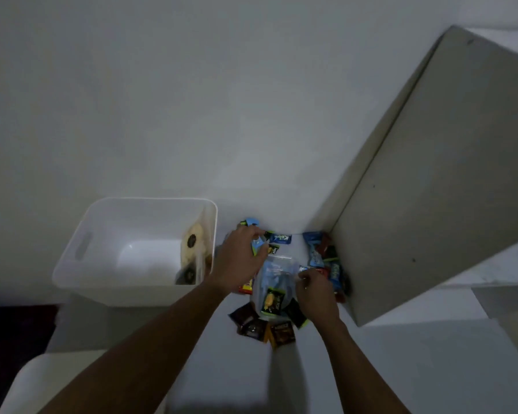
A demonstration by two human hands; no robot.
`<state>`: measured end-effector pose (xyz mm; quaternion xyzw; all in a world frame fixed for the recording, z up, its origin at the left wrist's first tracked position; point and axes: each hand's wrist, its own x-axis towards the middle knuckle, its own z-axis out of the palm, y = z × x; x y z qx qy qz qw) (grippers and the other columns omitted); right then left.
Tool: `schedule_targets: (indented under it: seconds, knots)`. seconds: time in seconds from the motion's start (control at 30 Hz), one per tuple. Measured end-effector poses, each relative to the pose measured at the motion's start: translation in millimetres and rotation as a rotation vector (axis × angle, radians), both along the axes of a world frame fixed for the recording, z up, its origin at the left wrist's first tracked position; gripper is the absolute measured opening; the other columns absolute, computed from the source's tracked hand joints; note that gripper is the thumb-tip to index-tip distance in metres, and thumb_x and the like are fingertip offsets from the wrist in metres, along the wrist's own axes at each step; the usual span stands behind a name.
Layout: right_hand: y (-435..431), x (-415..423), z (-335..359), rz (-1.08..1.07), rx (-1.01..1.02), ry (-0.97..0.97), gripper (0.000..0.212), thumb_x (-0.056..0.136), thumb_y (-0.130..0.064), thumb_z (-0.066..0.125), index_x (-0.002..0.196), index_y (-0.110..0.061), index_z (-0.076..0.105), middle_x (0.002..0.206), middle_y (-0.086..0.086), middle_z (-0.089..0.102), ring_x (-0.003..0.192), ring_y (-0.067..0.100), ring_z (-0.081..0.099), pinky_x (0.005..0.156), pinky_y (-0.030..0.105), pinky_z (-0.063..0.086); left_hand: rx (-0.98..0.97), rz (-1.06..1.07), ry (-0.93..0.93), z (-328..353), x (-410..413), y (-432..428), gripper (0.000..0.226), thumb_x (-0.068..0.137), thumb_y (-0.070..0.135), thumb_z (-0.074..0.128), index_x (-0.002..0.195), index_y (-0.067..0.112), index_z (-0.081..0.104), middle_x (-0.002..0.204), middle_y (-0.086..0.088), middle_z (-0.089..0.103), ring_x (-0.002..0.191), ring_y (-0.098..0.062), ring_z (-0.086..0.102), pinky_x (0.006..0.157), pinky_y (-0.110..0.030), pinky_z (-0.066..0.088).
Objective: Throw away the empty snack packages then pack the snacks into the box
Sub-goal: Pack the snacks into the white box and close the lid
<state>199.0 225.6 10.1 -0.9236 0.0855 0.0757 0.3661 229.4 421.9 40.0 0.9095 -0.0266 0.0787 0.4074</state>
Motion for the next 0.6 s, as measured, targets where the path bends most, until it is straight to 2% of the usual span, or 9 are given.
schedule_targets:
  seconds: [0.07, 0.13, 0.2, 0.27, 0.33, 0.4, 0.47, 0.53, 0.6]
  knots:
    - [-19.2, 7.3, -13.8, -0.008, -0.004, 0.051, 0.023, 0.099, -0.02, 0.05, 0.083, -0.01, 0.063, 0.083, 0.008, 0.066, 0.083, 0.026, 0.066, 0.058, 0.024, 0.037, 0.019, 0.035, 0.101, -20.1, -1.3, -8.6, 0.033, 0.087, 0.035, 0.063, 0.117, 0.021, 0.06, 0.112, -0.002, 0.062, 0.105, -0.019, 0.061, 0.09, -0.039, 0.052]
    - [-33.9, 14.1, -27.5, -0.018, -0.002, 0.105, 0.025, 0.098, -0.024, 0.051, 0.087, -0.006, 0.065, 0.083, 0.009, 0.068, 0.079, 0.024, 0.066, 0.059, 0.024, 0.037, 0.031, 0.086, 0.206, -40.7, -1.1, -12.0, 0.039, 0.082, 0.035, 0.059, 0.116, 0.016, 0.06, 0.111, -0.008, 0.065, 0.104, -0.026, 0.063, 0.089, -0.042, 0.052]
    - [-41.8, 19.3, -39.1, 0.019, 0.002, 0.136, 0.025, 0.097, -0.02, 0.052, 0.085, -0.003, 0.066, 0.082, 0.013, 0.069, 0.076, 0.023, 0.063, 0.061, 0.025, 0.039, 0.041, 0.177, 0.313, -66.7, 2.0, -9.2, 0.042, 0.075, 0.041, 0.052, 0.108, 0.016, 0.061, 0.101, -0.008, 0.066, 0.097, -0.03, 0.064, 0.08, -0.042, 0.054]
    - [-44.6, 24.3, -51.8, 0.056, 0.012, 0.166, 0.027, 0.098, -0.019, 0.052, 0.077, -0.006, 0.065, 0.078, 0.012, 0.068, 0.074, 0.025, 0.065, 0.061, 0.028, 0.046, 0.067, 0.271, 0.392, -86.5, 4.9, -6.6, 0.032, 0.076, 0.038, 0.057, 0.102, 0.018, 0.06, 0.095, -0.006, 0.065, 0.093, -0.029, 0.065, 0.073, -0.037, 0.053]
    - [-45.9, 29.2, -63.5, 0.077, 0.026, 0.207, 0.033, 0.099, -0.021, 0.05, 0.073, -0.008, 0.066, 0.071, 0.009, 0.067, 0.066, 0.021, 0.063, 0.056, 0.027, 0.049, 0.124, 0.307, 0.433, -86.4, 5.1, -10.7, 0.039, 0.081, 0.029, 0.066, 0.115, 0.011, 0.055, 0.111, -0.014, 0.061, 0.106, -0.035, 0.058, 0.084, -0.044, 0.051]
    - [-44.4, 33.7, -68.1, 0.111, 0.038, 0.25, 0.033, 0.1, -0.02, 0.05, 0.075, -0.006, 0.068, 0.069, 0.005, 0.063, 0.066, 0.019, 0.059, 0.048, 0.02, 0.037, 0.207, 0.323, 0.492, -92.4, 8.3, -12.4, 0.056, 0.088, 0.03, 0.064, 0.132, 0.003, 0.042, 0.13, -0.022, 0.05, 0.119, -0.041, 0.046, 0.096, -0.051, 0.044]
    - [-42.0, 40.3, -69.8, 0.122, 0.082, 0.292, 0.028, 0.099, -0.02, 0.053, 0.08, -0.005, 0.068, 0.07, 0.003, 0.059, 0.066, 0.016, 0.056, 0.046, 0.017, 0.03, 0.251, 0.323, 0.545, -96.4, 12.8, -12.0, 0.073, 0.092, 0.038, 0.059, 0.146, 0.002, 0.027, 0.144, -0.024, 0.038, 0.129, -0.044, 0.037, 0.103, -0.055, 0.037]
    - [-39.0, 47.0, -72.8, 0.108, 0.126, 0.312, 0.026, 0.097, -0.02, 0.058, 0.075, -0.008, 0.065, 0.065, -0.002, 0.056, 0.06, 0.01, 0.051, 0.043, 0.013, 0.029, 0.269, 0.323, 0.589, -105.8, 18.9, -9.3, 0.084, 0.094, 0.04, 0.057, 0.153, 0.004, 0.01, 0.153, -0.023, 0.028, 0.135, -0.045, 0.032, 0.107, -0.055, 0.035]
    - [-36.4, 52.8, -80.7, 0.095, 0.17, 0.324, 0.03, 0.094, -0.02, 0.064, 0.065, -0.014, 0.059, 0.058, -0.004, 0.054, 0.053, 0.005, 0.05, 0.038, 0.012, 0.029, 0.298, 0.319, 0.61, -109.1, 22.7, -11.0, 0.087, 0.094, 0.037, 0.057, 0.155, 0.007, 0.003, 0.154, -0.023, 0.026, 0.134, -0.044, 0.034, 0.105, -0.052, 0.036]
